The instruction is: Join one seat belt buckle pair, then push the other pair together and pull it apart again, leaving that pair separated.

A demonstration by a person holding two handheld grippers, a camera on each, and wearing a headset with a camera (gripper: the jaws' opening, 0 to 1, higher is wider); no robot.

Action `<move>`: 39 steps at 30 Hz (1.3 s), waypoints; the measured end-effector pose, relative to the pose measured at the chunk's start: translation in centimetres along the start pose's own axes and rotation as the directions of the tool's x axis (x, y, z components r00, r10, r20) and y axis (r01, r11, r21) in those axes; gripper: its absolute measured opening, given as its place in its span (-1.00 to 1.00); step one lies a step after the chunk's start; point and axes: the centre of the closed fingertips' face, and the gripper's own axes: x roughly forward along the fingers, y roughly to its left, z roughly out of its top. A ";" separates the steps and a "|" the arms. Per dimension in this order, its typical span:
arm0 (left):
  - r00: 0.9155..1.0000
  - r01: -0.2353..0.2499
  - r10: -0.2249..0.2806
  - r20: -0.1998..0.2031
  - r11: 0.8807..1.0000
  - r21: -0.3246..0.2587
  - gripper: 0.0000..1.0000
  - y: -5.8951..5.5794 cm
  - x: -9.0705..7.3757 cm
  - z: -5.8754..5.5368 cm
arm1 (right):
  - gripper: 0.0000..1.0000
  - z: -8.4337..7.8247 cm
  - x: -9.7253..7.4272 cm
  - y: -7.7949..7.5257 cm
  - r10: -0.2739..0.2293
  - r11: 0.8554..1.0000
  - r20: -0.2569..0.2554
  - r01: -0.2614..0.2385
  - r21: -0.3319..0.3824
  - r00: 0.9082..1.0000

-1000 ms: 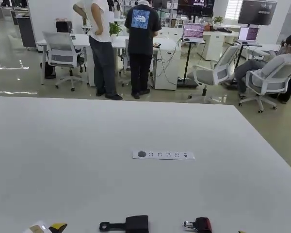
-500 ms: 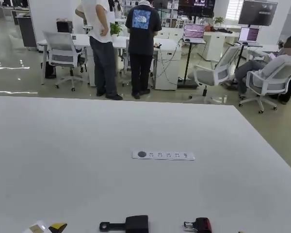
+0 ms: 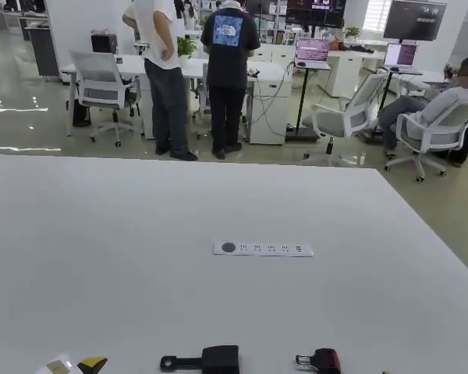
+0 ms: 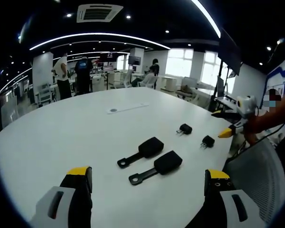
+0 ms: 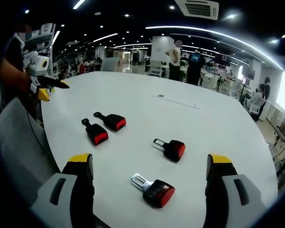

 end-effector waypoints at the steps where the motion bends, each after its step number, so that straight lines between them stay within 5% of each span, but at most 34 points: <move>1: 1.000 0.001 -0.001 0.000 1.000 0.000 1.00 0.0 0.0 0.0 | 0.98 0.0 0.0 0.0 0.001 1.000 0.001 -0.001 0.000 1.000; 39: 1.000 0.001 -0.001 -0.010 1.000 0.000 1.00 -0.7 -0.1 -0.5 | 0.97 -1.1 -0.1 0.0 0.015 1.000 -0.013 -0.015 0.002 1.000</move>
